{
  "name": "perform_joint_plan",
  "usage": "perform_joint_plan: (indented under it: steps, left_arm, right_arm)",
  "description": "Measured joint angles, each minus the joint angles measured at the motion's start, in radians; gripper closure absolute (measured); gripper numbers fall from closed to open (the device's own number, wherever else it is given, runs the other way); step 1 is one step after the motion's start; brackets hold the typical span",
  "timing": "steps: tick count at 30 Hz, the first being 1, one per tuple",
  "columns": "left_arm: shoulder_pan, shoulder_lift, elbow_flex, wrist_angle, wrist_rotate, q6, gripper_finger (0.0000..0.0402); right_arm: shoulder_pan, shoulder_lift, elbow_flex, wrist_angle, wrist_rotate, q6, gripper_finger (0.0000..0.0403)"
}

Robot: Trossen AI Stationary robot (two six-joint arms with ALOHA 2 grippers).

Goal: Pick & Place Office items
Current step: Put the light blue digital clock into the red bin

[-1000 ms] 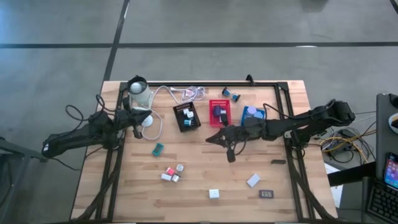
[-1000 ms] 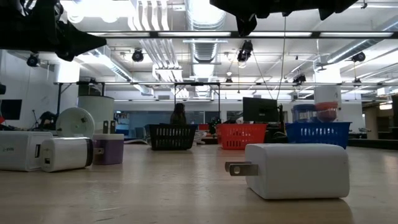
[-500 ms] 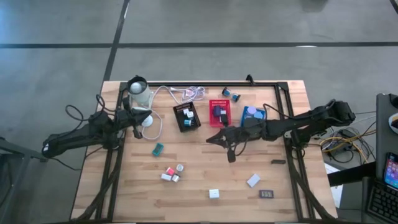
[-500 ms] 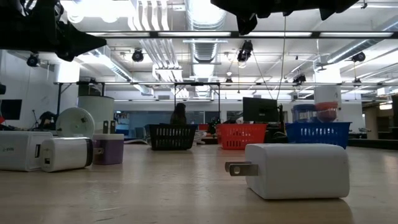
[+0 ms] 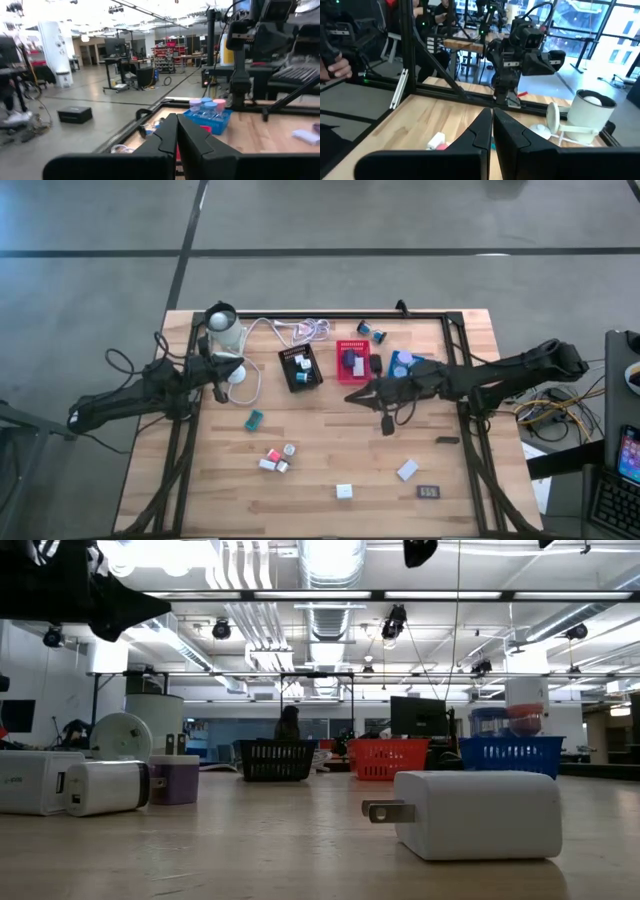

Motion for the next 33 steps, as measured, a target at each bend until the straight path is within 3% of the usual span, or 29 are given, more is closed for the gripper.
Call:
perform_joint_plan:
  steps: [9,17,22,33]
  left_arm:
    - [0.0,0.001,0.0,-0.002,0.007,-0.075,0.0388]
    - [0.0,0.001,0.0,0.01,0.029,-0.161,0.0388]
    - [0.0,0.002,0.015,-0.05,0.088,-0.162,0.0388]
    - [0.0,0.103,0.196,-0.248,0.098,-0.165,0.0397]
  right_arm:
    - [-0.001,-0.197,-0.091,-0.052,0.0,-0.051,0.0392]
    - [-0.003,-0.442,-0.295,-0.04,0.004,-0.047,0.0392]
    - [-0.003,-0.567,-0.431,0.005,0.059,-0.042,0.0392]
    - [-0.003,-0.735,-0.596,0.067,0.114,-0.062,0.0392]
